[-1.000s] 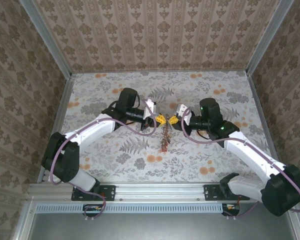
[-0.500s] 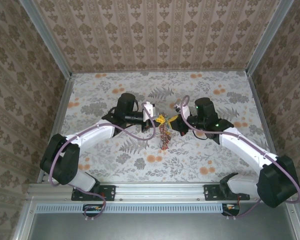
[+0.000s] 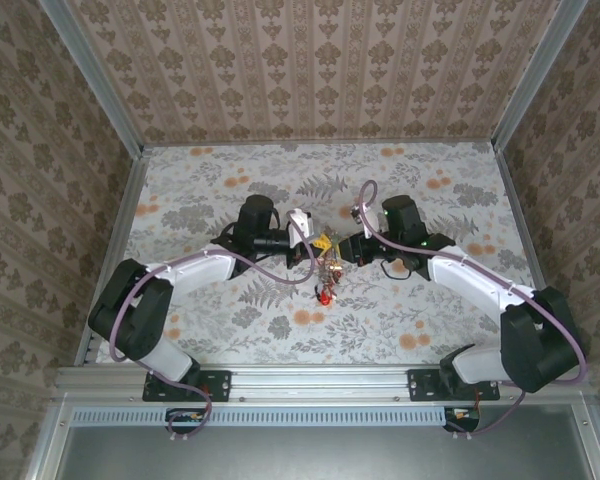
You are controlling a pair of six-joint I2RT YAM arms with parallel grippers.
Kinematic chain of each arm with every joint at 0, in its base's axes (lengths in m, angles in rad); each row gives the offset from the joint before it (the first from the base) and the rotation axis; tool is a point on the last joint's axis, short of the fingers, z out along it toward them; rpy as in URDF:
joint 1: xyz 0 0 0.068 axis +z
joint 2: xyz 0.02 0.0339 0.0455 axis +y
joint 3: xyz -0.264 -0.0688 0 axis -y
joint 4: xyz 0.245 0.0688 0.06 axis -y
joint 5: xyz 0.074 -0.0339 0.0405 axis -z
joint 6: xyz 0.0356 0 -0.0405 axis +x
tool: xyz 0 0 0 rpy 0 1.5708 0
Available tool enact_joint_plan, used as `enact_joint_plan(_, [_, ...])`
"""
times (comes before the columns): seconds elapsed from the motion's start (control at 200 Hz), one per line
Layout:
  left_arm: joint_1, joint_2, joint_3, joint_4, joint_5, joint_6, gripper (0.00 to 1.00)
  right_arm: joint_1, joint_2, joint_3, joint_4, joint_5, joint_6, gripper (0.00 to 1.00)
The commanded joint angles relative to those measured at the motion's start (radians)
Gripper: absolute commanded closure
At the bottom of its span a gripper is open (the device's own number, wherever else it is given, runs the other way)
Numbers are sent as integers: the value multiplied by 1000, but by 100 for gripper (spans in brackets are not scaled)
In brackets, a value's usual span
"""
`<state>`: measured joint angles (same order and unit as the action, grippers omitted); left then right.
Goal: Put the keys on the keyring
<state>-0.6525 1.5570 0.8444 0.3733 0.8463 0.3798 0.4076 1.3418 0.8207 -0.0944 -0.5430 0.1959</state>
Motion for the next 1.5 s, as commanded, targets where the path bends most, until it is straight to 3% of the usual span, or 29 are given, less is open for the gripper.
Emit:
enact_joint_plan(0.0, [-11, -19, 18, 82, 85, -20, 100, -9, -95, -27, 6, 118, -73, 77])
enact_joint_plan(0.135, [-10, -24, 41, 14, 124, 0, 100, -8, -208, -72, 46, 81, -284, 73])
enact_joint_plan(0.295, [-10, -31, 68, -41, 164, 12, 100, -7, -278, -94, 27, -77, -567, 70])
enact_joint_plan(0.4, [-11, -35, 84, -62, 184, 15, 100, -4, -264, -64, -27, -126, -641, 70])
enact_joint_plan(0.595, [-12, -40, 116, -100, 223, 19, 100, 2, -218, -39, -20, -191, -670, 71])
enact_joint_plan(0.9, [-12, -42, 140, -142, 248, 31, 100, 4, -191, -52, 72, -182, -664, 72])
enact_joint_plan(1.12, [-12, -46, 147, -154, 252, 39, 100, 3, -168, -46, 73, -191, -668, 86])
enact_joint_plan(1.255, [-12, -50, 147, -155, 250, 39, 100, 4, -161, -37, 42, -195, -678, 89])
enact_joint_plan(1.35, [-12, -50, 148, -166, 244, 43, 100, 5, -161, -22, 17, -201, -681, 98])
enact_joint_plan(1.495, [-14, -48, 181, -306, 200, 131, 96, 19, -168, 13, -48, -168, -702, 100])
